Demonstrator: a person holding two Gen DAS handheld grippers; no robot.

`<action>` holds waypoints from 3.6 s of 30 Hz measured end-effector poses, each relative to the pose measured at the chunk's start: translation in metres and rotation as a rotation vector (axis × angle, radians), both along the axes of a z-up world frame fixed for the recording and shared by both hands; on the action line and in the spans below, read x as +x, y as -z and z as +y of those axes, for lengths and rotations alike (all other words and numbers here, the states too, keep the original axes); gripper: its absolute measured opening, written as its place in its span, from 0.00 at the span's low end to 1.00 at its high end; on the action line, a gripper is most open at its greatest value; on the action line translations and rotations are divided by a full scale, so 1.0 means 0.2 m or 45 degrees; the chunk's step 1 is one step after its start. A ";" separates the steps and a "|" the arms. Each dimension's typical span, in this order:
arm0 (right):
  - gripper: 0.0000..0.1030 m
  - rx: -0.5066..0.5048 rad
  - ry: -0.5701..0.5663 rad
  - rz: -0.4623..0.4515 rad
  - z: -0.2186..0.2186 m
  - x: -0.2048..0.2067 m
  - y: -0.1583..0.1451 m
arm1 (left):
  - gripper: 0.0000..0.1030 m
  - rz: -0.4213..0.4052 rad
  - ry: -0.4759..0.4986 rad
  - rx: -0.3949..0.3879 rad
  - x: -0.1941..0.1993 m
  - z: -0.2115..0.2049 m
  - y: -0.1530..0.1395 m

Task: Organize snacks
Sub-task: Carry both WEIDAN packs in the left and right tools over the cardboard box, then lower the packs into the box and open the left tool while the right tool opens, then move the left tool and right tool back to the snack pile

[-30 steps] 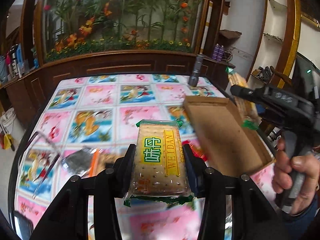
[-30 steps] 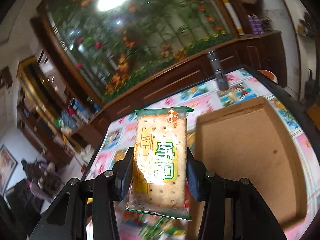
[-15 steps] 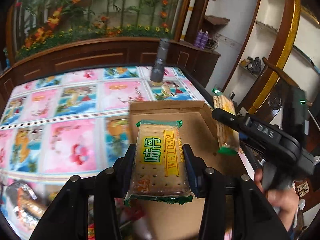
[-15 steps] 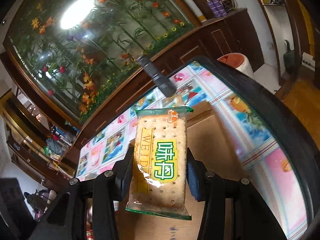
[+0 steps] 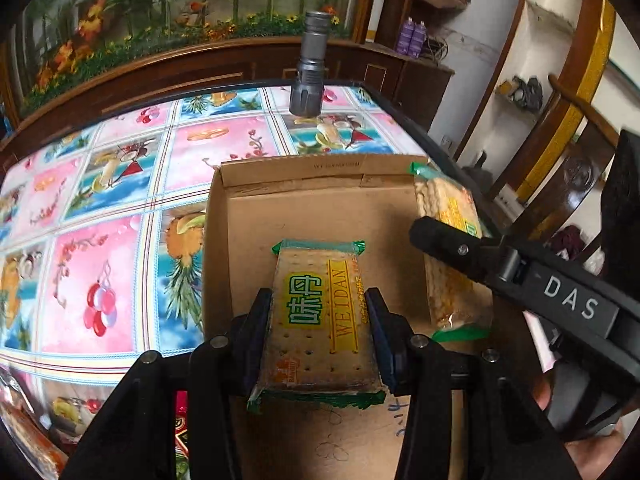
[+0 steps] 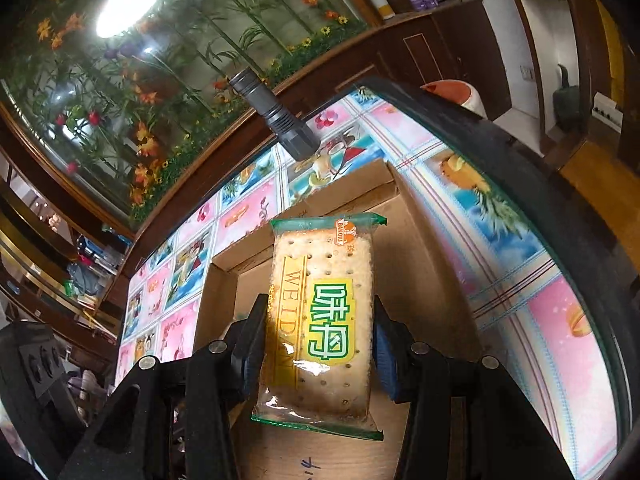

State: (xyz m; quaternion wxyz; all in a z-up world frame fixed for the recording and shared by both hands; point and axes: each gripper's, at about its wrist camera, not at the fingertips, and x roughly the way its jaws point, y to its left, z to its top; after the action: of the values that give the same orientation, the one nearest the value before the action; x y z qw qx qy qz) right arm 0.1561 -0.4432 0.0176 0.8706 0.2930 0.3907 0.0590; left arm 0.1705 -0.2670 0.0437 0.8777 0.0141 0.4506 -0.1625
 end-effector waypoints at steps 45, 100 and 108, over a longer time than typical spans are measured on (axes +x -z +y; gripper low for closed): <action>0.56 -0.105 -0.026 0.143 0.10 0.03 0.06 | 0.60 0.119 -0.022 0.044 0.04 0.00 0.07; 0.69 -0.304 -0.248 -0.132 0.56 -0.19 -0.22 | 0.81 0.129 -0.077 -0.133 -0.36 1.30 -0.01; 0.69 -0.269 -0.238 -0.133 0.54 -0.20 -0.22 | 0.82 0.107 0.262 0.055 -0.85 1.19 0.04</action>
State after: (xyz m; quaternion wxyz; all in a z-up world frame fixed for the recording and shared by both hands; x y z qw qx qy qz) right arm 0.1166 -0.3358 0.0608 0.9065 0.1588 0.3745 0.1135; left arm 0.0004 -0.0296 0.0364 0.8362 0.0721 0.4866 -0.2424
